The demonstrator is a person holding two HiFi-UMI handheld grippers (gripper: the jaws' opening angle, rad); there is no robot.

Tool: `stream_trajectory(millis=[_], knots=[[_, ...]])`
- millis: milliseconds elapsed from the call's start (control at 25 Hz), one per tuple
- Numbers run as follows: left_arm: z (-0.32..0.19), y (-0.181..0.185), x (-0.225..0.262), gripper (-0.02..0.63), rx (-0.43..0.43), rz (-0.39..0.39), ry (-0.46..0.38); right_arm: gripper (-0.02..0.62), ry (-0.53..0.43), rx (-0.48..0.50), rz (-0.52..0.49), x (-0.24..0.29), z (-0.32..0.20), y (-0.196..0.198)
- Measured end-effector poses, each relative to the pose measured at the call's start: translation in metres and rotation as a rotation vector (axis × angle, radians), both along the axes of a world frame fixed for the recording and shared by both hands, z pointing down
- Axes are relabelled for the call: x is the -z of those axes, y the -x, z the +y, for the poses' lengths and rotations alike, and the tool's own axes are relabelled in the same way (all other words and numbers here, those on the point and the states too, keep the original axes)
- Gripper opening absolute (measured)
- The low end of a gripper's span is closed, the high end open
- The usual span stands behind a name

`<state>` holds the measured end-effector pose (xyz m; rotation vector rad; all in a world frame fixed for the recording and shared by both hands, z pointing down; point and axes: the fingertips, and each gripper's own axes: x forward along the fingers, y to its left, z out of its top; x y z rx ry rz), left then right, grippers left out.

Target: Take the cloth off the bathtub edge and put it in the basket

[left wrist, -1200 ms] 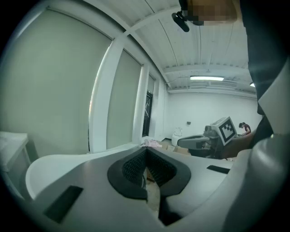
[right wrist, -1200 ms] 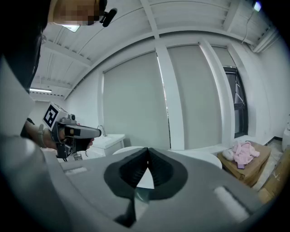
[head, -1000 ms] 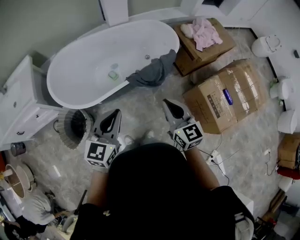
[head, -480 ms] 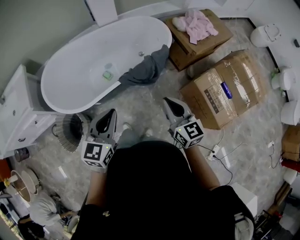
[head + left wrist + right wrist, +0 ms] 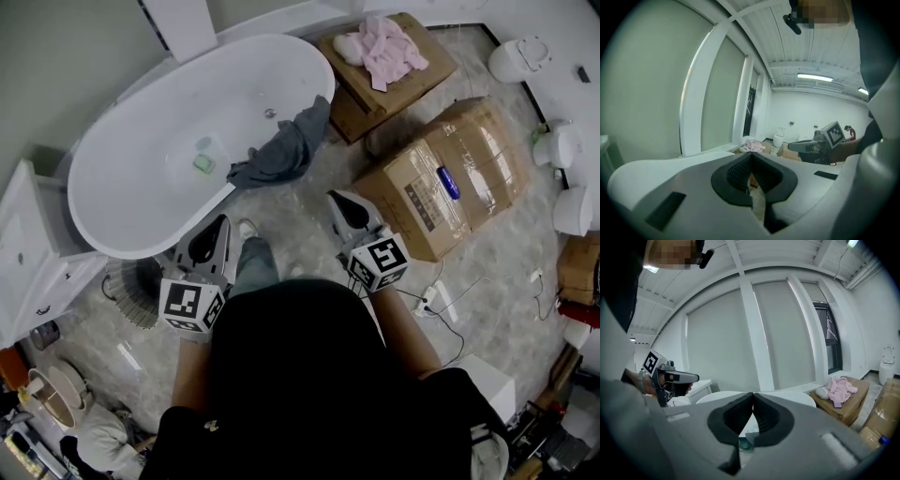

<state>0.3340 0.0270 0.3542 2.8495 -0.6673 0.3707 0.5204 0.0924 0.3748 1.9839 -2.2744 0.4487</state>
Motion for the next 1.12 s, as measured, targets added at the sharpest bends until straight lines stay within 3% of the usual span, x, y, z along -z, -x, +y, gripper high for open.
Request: stream_trajectory(millis=[560, 680, 1120], knots=[[-0.184, 0.017, -0.008, 0.012, -0.075, 0.01, 0.034, -0.002, 0.062, -0.09, 0.025, -0.015, -0.183, 0.007], [-0.205, 0.025, -0.011, 0.012, -0.069, 0.009, 0.045, 0.038, 0.088, -0.086, 0.042, -0.021, -0.207, 0.01], [-0.243, 0.029, -0.03, 0.012, 0.0, -0.022, 0.11, 0.054, 0.186, -0.016, 0.053, -0.054, -0.265, 0.001]])
